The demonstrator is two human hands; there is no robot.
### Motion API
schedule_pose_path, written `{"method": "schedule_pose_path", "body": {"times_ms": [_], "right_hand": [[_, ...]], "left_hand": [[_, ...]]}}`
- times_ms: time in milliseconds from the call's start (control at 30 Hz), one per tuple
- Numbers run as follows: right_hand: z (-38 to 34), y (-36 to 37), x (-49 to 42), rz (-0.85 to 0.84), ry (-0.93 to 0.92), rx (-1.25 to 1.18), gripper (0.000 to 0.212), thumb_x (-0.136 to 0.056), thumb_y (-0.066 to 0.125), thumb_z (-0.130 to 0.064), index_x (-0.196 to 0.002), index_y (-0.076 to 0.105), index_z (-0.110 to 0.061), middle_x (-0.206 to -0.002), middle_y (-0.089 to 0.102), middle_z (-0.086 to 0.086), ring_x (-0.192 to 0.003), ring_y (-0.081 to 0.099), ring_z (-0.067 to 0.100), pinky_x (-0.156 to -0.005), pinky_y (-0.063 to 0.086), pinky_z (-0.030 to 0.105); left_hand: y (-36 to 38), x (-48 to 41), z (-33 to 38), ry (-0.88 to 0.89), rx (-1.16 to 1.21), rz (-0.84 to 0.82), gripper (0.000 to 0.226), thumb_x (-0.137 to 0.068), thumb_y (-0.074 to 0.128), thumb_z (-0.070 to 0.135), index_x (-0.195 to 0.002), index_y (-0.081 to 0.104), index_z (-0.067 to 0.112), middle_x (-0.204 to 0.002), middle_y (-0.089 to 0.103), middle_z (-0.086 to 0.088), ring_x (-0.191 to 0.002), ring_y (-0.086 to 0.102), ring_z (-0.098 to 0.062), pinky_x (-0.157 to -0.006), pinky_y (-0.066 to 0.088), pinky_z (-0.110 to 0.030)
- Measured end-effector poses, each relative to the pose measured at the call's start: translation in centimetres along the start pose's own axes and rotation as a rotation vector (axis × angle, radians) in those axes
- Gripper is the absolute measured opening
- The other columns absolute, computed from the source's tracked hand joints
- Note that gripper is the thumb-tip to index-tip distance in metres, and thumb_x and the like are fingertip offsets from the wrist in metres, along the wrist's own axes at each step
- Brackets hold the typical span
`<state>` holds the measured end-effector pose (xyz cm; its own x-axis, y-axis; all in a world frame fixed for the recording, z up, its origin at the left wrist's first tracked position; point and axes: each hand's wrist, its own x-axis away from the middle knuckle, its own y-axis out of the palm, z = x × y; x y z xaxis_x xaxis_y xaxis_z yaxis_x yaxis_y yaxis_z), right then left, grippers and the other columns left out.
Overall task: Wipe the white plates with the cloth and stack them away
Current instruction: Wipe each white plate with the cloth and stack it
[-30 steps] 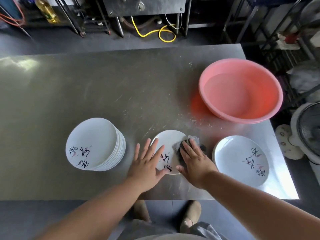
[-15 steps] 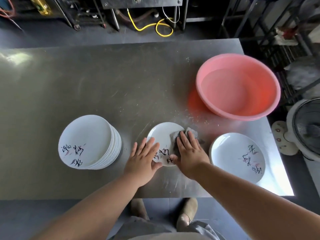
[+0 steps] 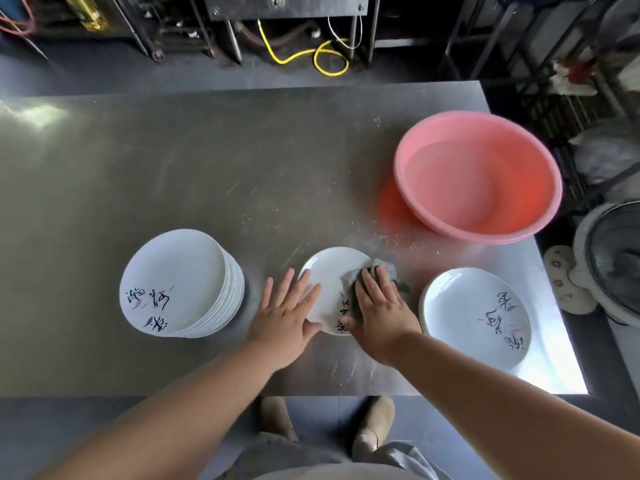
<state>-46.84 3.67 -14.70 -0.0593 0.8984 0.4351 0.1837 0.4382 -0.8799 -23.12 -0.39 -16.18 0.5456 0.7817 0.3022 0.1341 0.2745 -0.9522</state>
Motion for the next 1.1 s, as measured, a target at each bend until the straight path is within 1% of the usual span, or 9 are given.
{"method": "schedule_pose_path", "body": {"times_ms": [267,467,533,667,767,833,900,1000,1100], "right_hand": [[-1.1,4.0,4.2,-0.056,-0.127,0.079,0.100,-0.090,0.009,-0.080,-0.166,-0.007,-0.018,-0.171,-0.028,-0.001,-0.148,-0.044,0.021,-0.120,-0.028,0.037],[0.4,1.2,0.8,-0.003,-0.005,-0.017,0.086,-0.102,0.030,-0.066,-0.167,-0.002,-0.018,-0.174,-0.018,-0.005,-0.154,-0.033,0.021,-0.127,-0.002,0.038],[-1.2,2.2,2.6,0.032,0.001,-0.019,0.084,-0.101,0.049,-0.056,-0.167,0.013,-0.018,-0.176,-0.002,-0.002,-0.159,-0.018,0.025,-0.126,0.022,0.038],[-2.5,3.1,6.5,0.232,-0.225,-0.045,0.068,-0.070,0.088,-0.015,-0.136,0.070,-0.017,-0.144,0.065,0.003,-0.138,0.057,0.031,-0.079,0.065,0.034],[-1.8,-0.2,6.5,0.263,-0.132,-0.322,0.031,-0.090,0.063,-0.033,-0.120,0.072,-0.030,-0.115,0.076,-0.005,-0.107,0.072,0.025,-0.076,0.061,0.035],[-1.2,-3.3,5.7,0.195,0.047,-0.559,0.037,-0.086,0.036,-0.051,-0.108,0.061,-0.035,-0.086,0.072,-0.012,-0.083,0.070,0.022,-0.070,0.056,0.036],[-0.5,-5.4,4.2,0.142,0.180,-0.573,0.039,-0.083,0.028,-0.058,-0.105,0.051,-0.035,-0.075,0.064,-0.012,-0.078,0.067,0.026,-0.067,0.052,0.036],[0.0,-6.5,1.5,-0.078,0.273,-0.348,0.027,-0.102,0.041,-0.045,-0.119,0.043,-0.023,-0.110,0.057,0.011,-0.099,0.065,0.038,-0.079,0.054,0.041],[-0.1,-6.1,-0.8,-0.216,0.336,-0.348,0.044,-0.109,0.042,-0.040,-0.140,0.043,-0.008,-0.135,0.054,0.025,-0.121,0.059,0.042,-0.098,0.050,0.038]], "left_hand": [[1.7,-0.1,0.2,-0.062,0.041,-0.037,0.074,-0.105,0.026,0.065,-0.167,-0.002,0.035,-0.170,-0.028,0.012,-0.155,-0.030,-0.018,-0.124,-0.024,-0.048],[1.9,0.1,2.1,-0.189,0.154,-0.029,0.073,-0.101,0.019,0.067,-0.167,0.007,0.036,-0.175,-0.015,0.010,-0.162,-0.004,-0.028,-0.130,-0.005,-0.051],[1.8,0.3,3.0,-0.242,0.185,0.002,0.072,-0.102,0.032,0.065,-0.166,0.016,0.036,-0.176,-0.004,0.009,-0.159,0.013,-0.032,-0.129,0.003,-0.052],[1.2,0.5,4.1,-0.310,0.203,0.009,0.071,-0.102,0.037,0.066,-0.165,0.020,0.036,-0.175,0.000,0.010,-0.153,0.019,-0.030,-0.128,0.004,-0.051],[0.1,0.9,3.9,-0.305,0.220,-0.005,0.069,-0.100,0.039,0.067,-0.161,0.024,0.037,-0.173,0.004,0.013,-0.149,0.021,-0.024,-0.127,0.004,-0.048],[-1.0,1.2,3.5,-0.346,0.317,0.035,0.063,-0.102,0.042,0.061,-0.159,0.031,0.037,-0.169,0.022,0.012,-0.146,0.029,-0.022,-0.125,0.012,-0.043],[-2.1,1.1,2.8,-0.485,0.464,0.071,0.057,-0.103,0.046,0.052,-0.156,0.037,0.035,-0.153,0.047,0.008,-0.136,0.046,-0.023,-0.116,0.030,-0.043],[-4.1,-0.6,1.6,-0.750,0.833,-0.079,0.045,-0.104,0.044,0.048,-0.139,0.056,0.021,-0.121,0.072,-0.004,-0.107,0.069,-0.030,-0.089,0.051,-0.040],[-6.5,-2.0,1.4,-1.011,1.434,-0.297,0.046,-0.106,0.042,0.056,-0.113,0.064,0.016,-0.076,0.071,-0.007,-0.054,0.058,-0.019,-0.055,0.037,-0.026]]}}
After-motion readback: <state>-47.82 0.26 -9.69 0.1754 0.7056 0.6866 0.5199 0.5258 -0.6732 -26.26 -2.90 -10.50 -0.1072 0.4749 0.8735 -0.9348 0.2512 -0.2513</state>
